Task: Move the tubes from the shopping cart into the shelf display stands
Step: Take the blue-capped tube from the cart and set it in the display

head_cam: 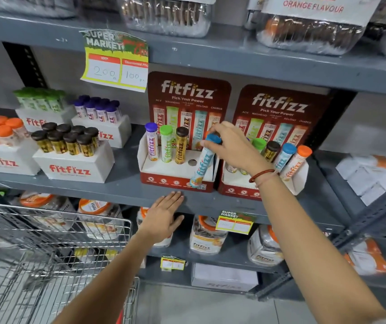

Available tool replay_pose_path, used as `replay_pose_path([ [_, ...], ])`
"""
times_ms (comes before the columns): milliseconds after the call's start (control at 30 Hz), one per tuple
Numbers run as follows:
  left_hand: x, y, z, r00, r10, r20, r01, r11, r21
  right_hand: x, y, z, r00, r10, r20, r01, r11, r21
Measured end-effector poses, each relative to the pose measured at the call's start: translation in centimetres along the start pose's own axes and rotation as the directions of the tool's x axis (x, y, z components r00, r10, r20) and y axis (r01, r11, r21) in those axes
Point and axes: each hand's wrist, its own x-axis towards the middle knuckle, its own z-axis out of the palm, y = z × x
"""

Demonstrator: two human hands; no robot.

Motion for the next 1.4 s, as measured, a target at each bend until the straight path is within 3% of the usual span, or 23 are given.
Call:
replay_pose_path([
  [300, -0.1, -0.3, 0.4, 1.0, 0.007, 0.014, -0.007, 1.0, 0.026, 2.4, -0.1, 0.4, 0.998, -0.016, -0.062, 0.017, 1.0, 0.021],
  [567, -0.1, -0.4, 0.4, 0.999, 0.005, 0.032, -0.006, 1.0, 0.025, 3.8, 0.6, 1.2, 1.0, 0.007, 0.004, -0.007, 0.997, -0.076],
  [1033, -0.1, -0.7, 0.8, 1.0, 0.024, -0.003, -0.024, 0.999, 0.04, 5.9, 0.4, 1.6, 0.996, 0.042, 0.079, -0.043, 0.999, 0.009],
  [1400, -0.1, -0.7, 0.8, 1.0, 0.022, 0.003, -0.022, 0.999, 0.033, 7.2, 1.0, 1.4, 0.99, 0.064, 0.126, -0.057, 0.997, -0.054],
])
